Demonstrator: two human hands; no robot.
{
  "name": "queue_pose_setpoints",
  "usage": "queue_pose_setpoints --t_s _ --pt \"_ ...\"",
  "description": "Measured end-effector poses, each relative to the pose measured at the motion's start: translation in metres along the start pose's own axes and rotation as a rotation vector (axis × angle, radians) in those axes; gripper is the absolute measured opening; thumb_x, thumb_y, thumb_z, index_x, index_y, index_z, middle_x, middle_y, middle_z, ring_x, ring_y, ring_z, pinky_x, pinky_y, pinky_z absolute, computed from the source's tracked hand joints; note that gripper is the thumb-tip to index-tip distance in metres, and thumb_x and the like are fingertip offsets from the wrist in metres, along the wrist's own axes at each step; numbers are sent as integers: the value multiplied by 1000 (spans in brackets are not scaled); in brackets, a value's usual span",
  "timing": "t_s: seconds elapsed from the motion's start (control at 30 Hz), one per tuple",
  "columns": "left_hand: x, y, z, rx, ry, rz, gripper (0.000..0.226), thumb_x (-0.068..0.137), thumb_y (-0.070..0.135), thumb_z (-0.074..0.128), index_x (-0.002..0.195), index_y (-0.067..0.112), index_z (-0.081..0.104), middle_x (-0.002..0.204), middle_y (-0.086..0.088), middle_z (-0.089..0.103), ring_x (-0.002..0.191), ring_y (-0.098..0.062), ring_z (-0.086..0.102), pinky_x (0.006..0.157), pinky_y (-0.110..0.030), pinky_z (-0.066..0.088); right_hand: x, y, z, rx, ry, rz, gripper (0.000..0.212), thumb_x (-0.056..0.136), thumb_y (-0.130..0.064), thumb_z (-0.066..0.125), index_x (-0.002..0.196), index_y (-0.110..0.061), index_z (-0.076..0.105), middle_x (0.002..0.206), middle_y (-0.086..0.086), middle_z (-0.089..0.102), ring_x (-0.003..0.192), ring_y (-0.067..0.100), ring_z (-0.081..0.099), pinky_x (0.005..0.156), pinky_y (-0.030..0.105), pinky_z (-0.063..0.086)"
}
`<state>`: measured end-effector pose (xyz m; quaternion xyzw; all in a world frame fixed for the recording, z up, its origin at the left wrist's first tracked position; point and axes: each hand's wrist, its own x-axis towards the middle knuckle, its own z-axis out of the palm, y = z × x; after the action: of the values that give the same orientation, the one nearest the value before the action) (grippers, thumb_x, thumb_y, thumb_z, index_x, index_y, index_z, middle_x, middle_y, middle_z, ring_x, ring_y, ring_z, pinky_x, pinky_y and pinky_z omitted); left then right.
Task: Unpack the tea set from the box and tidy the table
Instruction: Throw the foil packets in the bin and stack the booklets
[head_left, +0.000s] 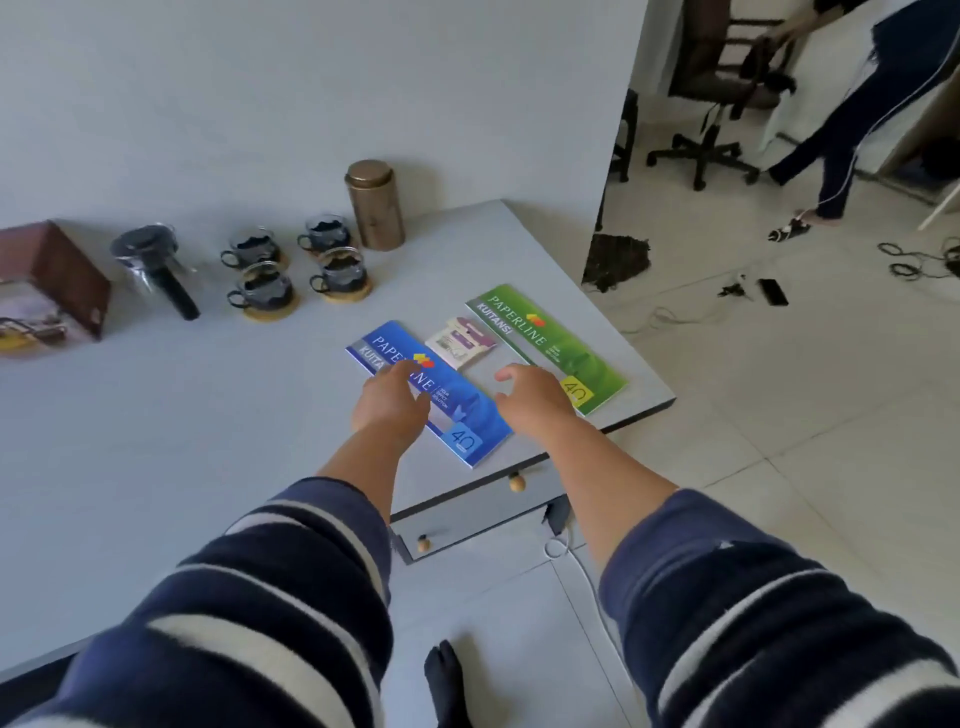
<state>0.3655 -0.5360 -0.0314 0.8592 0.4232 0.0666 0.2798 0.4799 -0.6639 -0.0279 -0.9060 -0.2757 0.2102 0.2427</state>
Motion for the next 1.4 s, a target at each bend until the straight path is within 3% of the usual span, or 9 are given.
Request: queue_pose_setpoints --t_s 0.2,0.3,0.53,0.73,0.83,0.93,1.07,1.27,1.4 --pt "59 -31 -2 54 -53 -121 52 93 33 58 141 22 43 148 -6 40 138 -26 32 102 -42 40 67 -23 19 -87 27 20 39 93 -19 48 131 -14 55 134 12 52 120 32 52 92 40 51" --pt "92 -40 -2 90 -97 -171 63 89 40 62 144 23 37 155 -5 28 144 -25 17 106 -45 35 105 -31 28 -101 37 49 41 97 -24 46 136 -14 49 140 12 41 132 33 35 103 42 39" --pt "146 -43 -11 278 -256 -276 105 65 51 82 146 17 26 144 -10 31 135 -31 28 103 -49 35 160 -45 49 -237 -51 264 86 72 -50 76 139 -12 38 142 9 44 134 28 38 103 35 36" --pt "166 -30 -10 345 -291 -348 110 53 41 92 137 7 30 132 -12 29 125 -32 33 98 -44 41 179 -48 24 27 -205 254 49 90 -28 64 129 -3 49 120 10 58 118 29 57 89 32 45" --pt "170 -21 -8 291 -306 -346 106 52 29 94 132 5 28 129 -12 24 116 -36 47 91 -42 48 196 -40 5 149 -139 285 42 95 -28 53 128 -1 52 125 15 59 102 29 57 79 29 41" --pt "177 -13 -4 199 -329 -351 98 57 17 92 129 8 26 128 -14 25 109 -40 54 85 -38 50 215 -27 -16 1 -53 371 54 94 -42 51 135 -7 43 138 17 46 122 32 47 100 35 40" --pt "186 -13 2 -88 -335 -431 82 65 1 84 121 17 26 122 -18 48 107 -39 56 91 -51 53 224 -7 -26 -216 -122 428 84 74 -53 73 138 -16 34 143 14 29 132 33 30 105 41 34" --pt "195 1 3 -284 -258 -520 71 73 -7 75 124 18 31 117 -16 52 108 -35 56 89 -48 54 244 4 -25 -95 -184 490 110 46 -49 91 131 -8 35 132 13 51 123 31 50 102 42 43" --pt "202 7 7 -431 -209 -594 72 75 -9 73 128 18 32 118 -16 52 110 -37 58 91 -51 54 261 17 -14 -60 -320 403 91 35 -54 88 111 -11 62 112 8 66 106 27 61 95 42 49"
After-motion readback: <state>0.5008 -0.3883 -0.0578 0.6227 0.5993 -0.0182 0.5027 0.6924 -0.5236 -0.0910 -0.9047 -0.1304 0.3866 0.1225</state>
